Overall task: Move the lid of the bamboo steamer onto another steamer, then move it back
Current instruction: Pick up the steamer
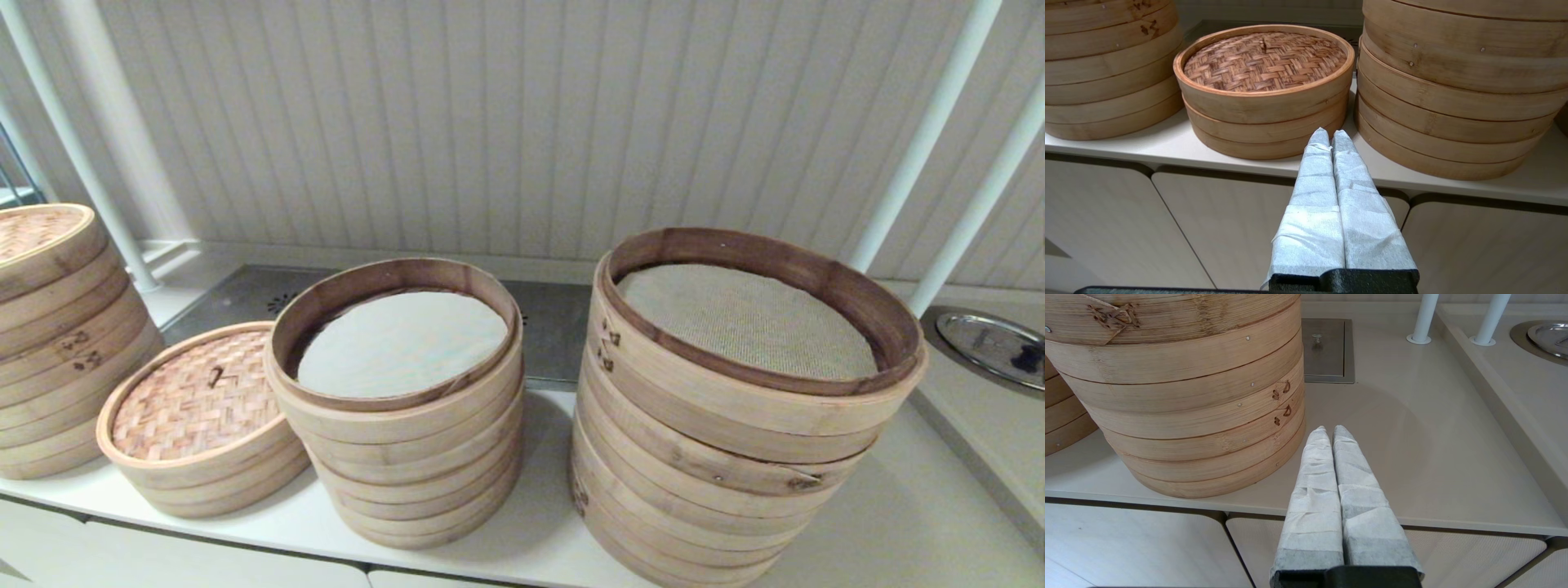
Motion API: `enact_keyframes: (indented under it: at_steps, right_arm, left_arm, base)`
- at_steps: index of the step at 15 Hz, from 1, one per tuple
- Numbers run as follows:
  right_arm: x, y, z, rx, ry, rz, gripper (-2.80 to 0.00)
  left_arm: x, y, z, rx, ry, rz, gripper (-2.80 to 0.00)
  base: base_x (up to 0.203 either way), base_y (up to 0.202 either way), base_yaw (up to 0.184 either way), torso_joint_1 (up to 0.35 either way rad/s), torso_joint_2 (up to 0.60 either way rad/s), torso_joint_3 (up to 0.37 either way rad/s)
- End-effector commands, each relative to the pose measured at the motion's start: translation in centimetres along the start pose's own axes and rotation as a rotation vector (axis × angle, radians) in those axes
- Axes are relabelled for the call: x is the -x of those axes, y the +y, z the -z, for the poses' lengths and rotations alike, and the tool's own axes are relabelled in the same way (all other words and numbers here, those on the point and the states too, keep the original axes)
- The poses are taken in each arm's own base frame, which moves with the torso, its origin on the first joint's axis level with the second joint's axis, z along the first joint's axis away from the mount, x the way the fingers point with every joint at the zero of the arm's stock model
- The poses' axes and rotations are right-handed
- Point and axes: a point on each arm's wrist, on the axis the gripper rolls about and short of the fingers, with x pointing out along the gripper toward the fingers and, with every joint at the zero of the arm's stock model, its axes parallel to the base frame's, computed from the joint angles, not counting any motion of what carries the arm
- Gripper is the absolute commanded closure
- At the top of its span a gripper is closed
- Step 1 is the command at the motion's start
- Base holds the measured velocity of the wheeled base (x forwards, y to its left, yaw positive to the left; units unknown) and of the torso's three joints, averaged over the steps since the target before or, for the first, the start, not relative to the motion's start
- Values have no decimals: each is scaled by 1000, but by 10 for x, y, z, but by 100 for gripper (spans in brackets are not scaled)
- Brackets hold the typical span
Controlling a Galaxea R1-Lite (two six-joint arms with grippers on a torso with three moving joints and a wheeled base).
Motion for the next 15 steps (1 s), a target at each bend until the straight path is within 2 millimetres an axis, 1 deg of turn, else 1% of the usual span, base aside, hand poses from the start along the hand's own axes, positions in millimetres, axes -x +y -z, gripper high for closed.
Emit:
enact_keyframes:
  at_steps: [1,3,4,7,8,9,12,14,15]
  right_arm:
    - [0,0,1,0,2,-1,0]
    - [0,0,1,0,2,-2,0]
    - [0,0,1,0,2,-1,0]
    - [0,0,1,0,2,0,0]
    - [0,0,1,0,2,0,0]
    - [0,0,1,0,2,-1,0]
    - [0,0,1,0,2,0,0]
    - [0,0,1,0,2,0,0]
    - [0,0,1,0,3,0,0]
  left_arm:
    - [-2,0,-1,-2,23,1,0]
    - [-4,0,-8,3,52,3,0]
    - [-6,0,-15,7,62,3,0]
    - [-16,1,-49,19,105,-7,0]
    - [-20,2,-67,28,99,-9,0]
    - [-25,2,-80,35,104,-11,0]
    - [-47,4,-115,72,159,-60,0]
    - [-64,6,-133,116,278,-87,0]
    - [-71,6,-137,137,384,-98,0]
  base:
    - [0,0,0,0,0,0]
    - [0,0,0,0,0,0]
    - [0,0,0,0,0,0]
    - [0,0,0,0,0,0]
    - [0,0,0,0,0,0]
    - [0,0,0,0,0,0]
    - [0,0,0,0,0,0]
    - [0,0,0,0,0,0]
    - [0,0,0,0,0,0]
